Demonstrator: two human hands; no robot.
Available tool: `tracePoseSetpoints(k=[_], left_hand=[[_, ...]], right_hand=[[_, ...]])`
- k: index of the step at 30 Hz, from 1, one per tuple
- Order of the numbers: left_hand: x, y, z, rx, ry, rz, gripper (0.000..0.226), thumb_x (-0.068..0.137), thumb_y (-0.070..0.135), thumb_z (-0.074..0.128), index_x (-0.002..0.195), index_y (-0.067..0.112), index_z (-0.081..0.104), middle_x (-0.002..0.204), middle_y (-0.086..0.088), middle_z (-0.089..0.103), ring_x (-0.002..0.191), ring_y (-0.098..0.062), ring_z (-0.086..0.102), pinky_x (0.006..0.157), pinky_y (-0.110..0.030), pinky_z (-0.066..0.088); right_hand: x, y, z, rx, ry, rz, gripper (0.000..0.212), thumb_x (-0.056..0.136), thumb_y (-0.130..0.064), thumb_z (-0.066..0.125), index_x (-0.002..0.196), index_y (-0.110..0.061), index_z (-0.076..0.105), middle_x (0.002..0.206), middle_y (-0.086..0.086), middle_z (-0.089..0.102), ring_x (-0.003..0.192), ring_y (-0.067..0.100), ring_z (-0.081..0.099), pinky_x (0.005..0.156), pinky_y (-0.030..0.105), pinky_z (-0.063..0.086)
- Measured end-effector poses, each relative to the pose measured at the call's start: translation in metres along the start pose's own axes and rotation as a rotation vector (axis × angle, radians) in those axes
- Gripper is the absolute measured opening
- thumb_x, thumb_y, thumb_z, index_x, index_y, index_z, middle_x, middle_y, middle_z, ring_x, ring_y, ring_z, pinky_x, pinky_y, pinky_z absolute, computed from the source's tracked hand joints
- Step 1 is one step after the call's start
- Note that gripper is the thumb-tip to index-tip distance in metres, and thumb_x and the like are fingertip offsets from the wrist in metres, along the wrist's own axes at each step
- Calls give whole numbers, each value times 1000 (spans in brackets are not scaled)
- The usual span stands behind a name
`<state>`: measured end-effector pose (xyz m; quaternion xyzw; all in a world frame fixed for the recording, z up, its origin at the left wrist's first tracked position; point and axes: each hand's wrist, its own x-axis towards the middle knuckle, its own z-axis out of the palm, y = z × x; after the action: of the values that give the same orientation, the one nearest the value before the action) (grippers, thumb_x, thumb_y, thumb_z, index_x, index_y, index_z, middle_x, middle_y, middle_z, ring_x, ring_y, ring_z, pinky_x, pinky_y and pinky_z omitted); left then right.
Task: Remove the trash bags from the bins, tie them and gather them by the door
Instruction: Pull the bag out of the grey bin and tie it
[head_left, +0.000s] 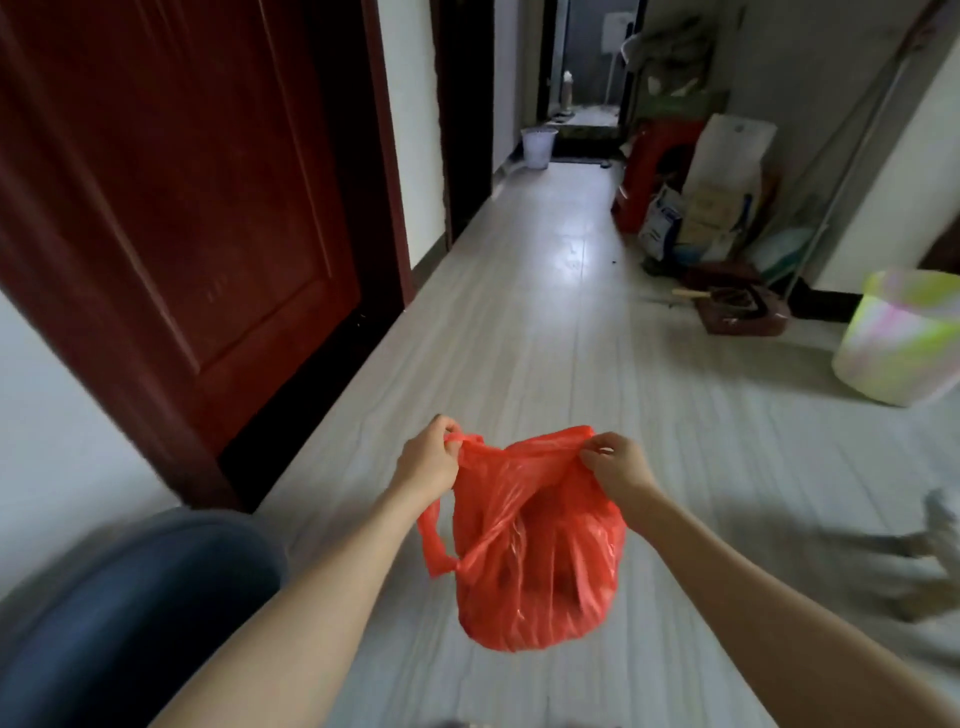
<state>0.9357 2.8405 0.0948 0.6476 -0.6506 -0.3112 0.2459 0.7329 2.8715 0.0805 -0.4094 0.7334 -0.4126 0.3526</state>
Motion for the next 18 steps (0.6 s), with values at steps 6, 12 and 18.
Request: tracePoseSetpoints(k=[6, 12, 18], left_hand=[[0, 2, 35, -343, -186, -93, 34, 79, -2, 63, 111, 8, 56, 111, -7, 50, 57, -14, 56, 56, -25, 47], [-22, -5, 18, 91, -318, -177, 58, 75, 1, 67, 129, 4, 45, 100, -10, 56, 49, -14, 60, 54, -27, 49], [-44, 12, -8, 879, -149, -113, 42, 85, 37, 59, 116, 8, 58, 122, -13, 61, 114, -30, 57, 87, -33, 47]], right_hand=[[-2, 47, -31, -29, -83, 130, 20, 84, 1, 54, 102, 0, 63, 72, 8, 54, 54, 12, 44, 40, 14, 36], [-10, 64, -43, 114, -224, 336, 17, 86, -21, 61, 88, -4, 61, 63, 7, 53, 47, 15, 51, 48, 22, 41], [-13, 71, -49, 361, -258, 549, 26, 86, -13, 59, 63, -7, 48, 47, 4, 31, 33, 14, 32, 40, 16, 32]])
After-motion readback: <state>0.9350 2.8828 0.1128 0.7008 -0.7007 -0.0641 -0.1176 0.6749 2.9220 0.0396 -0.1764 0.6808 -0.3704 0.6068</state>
